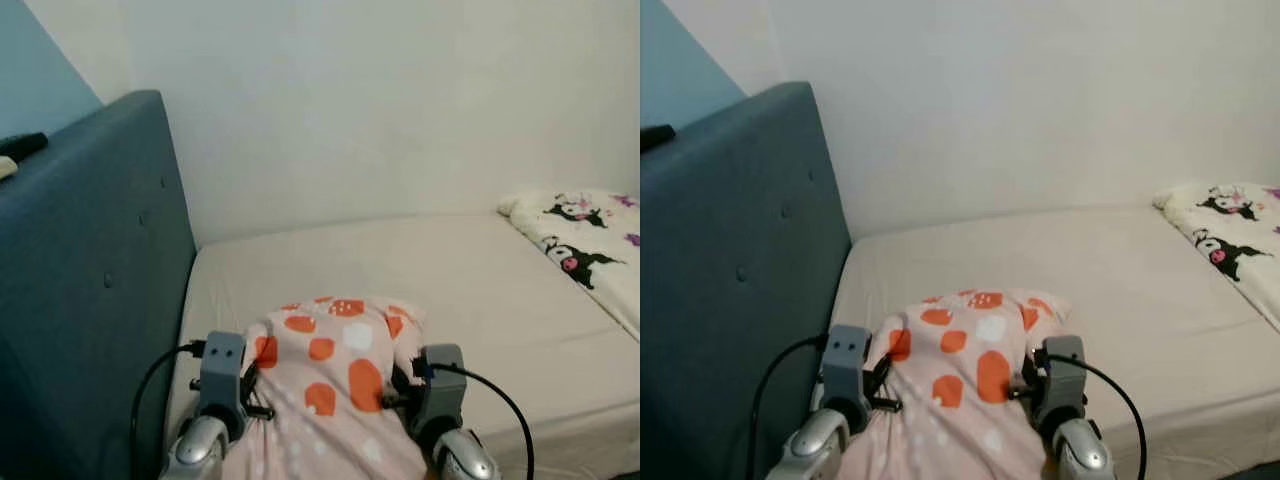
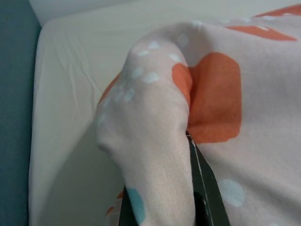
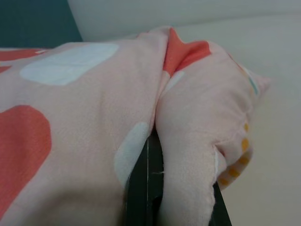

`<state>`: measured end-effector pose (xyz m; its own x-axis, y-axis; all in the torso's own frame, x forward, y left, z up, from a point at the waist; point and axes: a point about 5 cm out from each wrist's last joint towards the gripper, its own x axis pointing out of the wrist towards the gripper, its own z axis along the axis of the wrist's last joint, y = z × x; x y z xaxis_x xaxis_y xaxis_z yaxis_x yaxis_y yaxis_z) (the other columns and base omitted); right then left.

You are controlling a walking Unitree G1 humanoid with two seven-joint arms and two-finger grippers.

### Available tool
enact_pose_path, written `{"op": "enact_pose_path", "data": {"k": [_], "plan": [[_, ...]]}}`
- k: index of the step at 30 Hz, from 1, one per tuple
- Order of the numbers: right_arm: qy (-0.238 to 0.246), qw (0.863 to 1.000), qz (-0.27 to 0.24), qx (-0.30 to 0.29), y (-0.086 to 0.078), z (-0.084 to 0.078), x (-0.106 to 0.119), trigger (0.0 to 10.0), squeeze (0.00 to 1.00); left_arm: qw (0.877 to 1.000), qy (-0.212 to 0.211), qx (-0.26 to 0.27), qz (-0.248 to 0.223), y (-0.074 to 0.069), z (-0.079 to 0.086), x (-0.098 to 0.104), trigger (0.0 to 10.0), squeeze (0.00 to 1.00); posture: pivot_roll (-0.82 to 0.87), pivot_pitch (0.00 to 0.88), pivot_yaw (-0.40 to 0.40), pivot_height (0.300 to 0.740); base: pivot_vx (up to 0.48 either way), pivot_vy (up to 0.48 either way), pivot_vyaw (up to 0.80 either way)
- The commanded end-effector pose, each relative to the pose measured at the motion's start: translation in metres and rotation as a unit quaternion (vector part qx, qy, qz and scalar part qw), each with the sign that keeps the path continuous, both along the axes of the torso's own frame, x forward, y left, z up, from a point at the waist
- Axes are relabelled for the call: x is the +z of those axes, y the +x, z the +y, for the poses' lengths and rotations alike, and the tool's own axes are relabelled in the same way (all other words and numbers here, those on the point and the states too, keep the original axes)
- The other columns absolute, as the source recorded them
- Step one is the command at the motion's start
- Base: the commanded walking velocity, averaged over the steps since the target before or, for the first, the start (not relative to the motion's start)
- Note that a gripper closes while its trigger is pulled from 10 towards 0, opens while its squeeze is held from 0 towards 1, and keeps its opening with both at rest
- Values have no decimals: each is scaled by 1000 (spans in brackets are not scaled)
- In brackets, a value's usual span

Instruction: Clean up the room

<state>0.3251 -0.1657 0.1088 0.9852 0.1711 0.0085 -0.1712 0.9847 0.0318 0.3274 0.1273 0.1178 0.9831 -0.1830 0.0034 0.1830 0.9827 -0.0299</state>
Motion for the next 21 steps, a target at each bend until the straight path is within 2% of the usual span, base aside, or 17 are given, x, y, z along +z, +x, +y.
{"op": "enact_pose_path", "data": {"k": [1,13,14,17,19,21], "plan": [[3,1000,-11,-5,-1,-1,1,10000,0,1000,0,1,-12,1,1,6,10000,0,7,119,-1,619,0,0,0],[3,1000,-17,-6,0,-1,4,10000,0,1000,4,10,-16,2,3,6,10000,0,6,126,1,619,0,0,0],[2,1000,-30,-4,6,0,12,10000,0,1000,1,21,-24,6,7,11,10000,0,5,127,2,619,0,0,0],[3,999,-36,-1,9,0,17,10000,0,999,2,26,-28,8,9,14,10000,0,5,127,1,619,0,0,0],[5,999,-45,5,20,0,29,10000,0,998,-4,39,-39,14,11,22,10000,0,6,131,1,619,0,0,0],[-1,998,-56,13,33,1,42,10000,0,997,8,64,-42,23,14,29,10000,0,7,135,-1,619,0,0,0]]}}
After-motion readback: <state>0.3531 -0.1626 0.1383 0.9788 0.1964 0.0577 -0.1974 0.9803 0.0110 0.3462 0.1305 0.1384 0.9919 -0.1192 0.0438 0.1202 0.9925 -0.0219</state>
